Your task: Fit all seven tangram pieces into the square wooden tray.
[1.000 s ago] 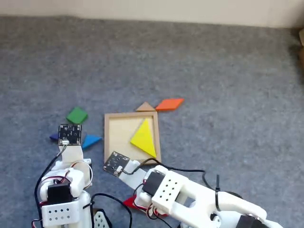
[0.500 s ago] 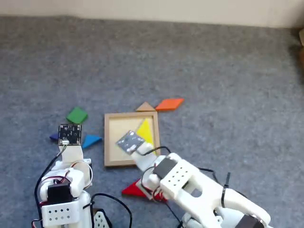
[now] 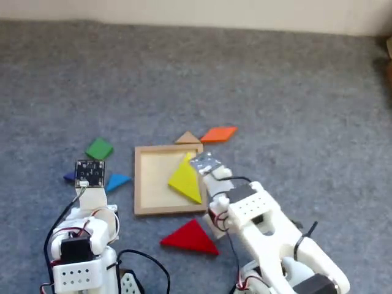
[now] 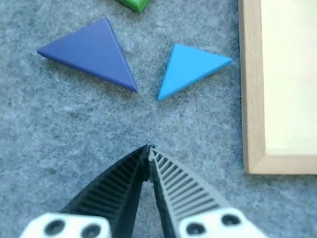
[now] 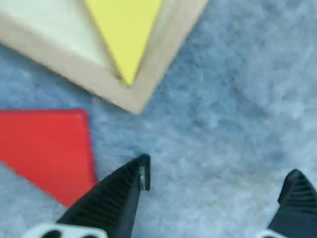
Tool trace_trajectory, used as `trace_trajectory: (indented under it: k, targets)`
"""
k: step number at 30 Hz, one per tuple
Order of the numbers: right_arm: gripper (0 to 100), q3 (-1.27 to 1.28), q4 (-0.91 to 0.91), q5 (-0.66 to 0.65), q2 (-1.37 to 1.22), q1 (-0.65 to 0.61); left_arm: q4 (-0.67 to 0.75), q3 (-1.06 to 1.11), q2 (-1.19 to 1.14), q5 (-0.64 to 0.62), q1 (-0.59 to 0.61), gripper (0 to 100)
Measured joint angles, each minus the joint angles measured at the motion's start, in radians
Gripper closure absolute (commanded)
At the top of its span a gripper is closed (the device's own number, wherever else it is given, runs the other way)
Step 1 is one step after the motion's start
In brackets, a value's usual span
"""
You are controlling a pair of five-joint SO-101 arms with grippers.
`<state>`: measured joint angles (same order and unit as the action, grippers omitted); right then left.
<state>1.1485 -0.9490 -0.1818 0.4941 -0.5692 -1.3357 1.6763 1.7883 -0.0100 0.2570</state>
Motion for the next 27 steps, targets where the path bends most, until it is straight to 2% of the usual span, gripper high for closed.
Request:
trace_trajectory:
  k: [2,8,10,15,21,27]
  targets:
    - [60.8,-0.003,-0.023,0.000,0.000,0.018,0.000,0.000,0.000,0.000,0.000,99]
    - [60.8,-0.169,-0.258,0.000,0.000,0.003,0.000,0.000,0.000,0.000,0.000,99]
    - [60.8,-0.239,-0.328,0.006,0.000,-0.038,0.000,0.000,0.000,0.000,0.000,99]
    - [60.8,-0.350,-0.377,0.172,0.000,-0.190,0.000,0.000,0.000,0.000,0.000,99]
    - [60.8,-0.344,-0.276,0.342,0.000,-0.402,0.000,0.000,0.000,0.000,0.000,99]
    - [60.8,-0.186,-0.028,0.361,-0.121,-0.428,0.000,0.000,0.000,0.000,0.000,99]
